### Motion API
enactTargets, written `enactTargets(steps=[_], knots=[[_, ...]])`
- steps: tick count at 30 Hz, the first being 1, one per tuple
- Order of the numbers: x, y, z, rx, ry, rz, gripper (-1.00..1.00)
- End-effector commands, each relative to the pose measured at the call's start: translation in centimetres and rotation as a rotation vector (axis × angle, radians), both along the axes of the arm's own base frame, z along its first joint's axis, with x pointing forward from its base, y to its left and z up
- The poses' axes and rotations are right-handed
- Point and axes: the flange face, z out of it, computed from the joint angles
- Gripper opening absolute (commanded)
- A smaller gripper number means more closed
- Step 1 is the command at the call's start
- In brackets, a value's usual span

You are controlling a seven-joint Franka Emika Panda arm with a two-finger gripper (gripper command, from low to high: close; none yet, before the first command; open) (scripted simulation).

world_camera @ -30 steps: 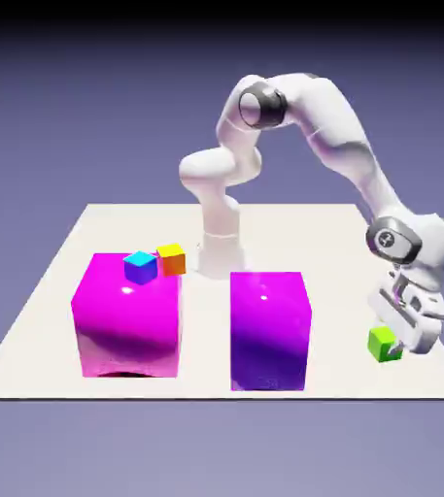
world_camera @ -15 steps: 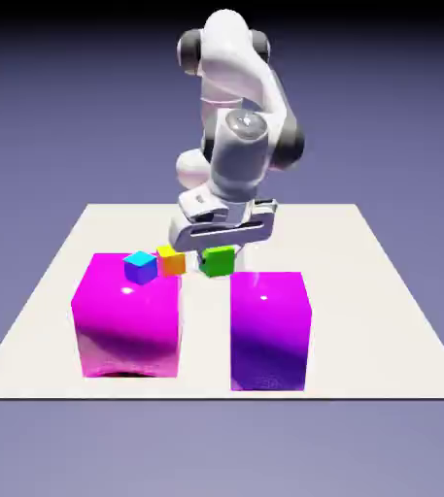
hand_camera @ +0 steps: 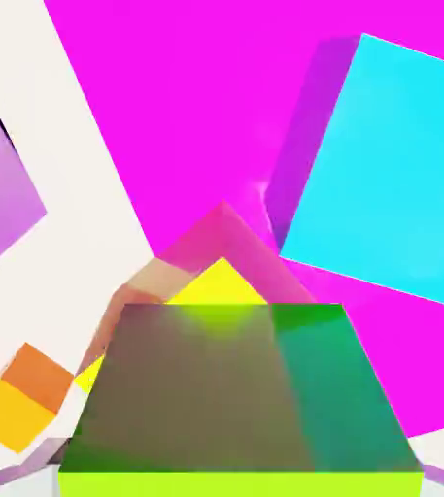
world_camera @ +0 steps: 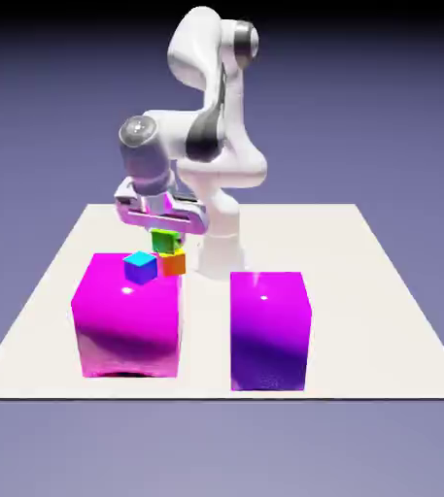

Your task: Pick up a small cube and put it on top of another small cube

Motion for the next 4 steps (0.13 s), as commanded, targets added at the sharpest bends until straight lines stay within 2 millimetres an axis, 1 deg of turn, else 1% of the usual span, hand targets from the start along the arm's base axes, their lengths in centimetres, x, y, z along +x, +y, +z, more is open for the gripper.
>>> enactTargets(steps=[1,3,4], knots=[[0.4,-0.1,1.4,0.0,0.0,0.0,1.0],[1.1,-0.4,4.2,0.0,0.0,0.0,1.0],[1.2,-0.4,5.3,0.0,0.0,0.0,1.0]])
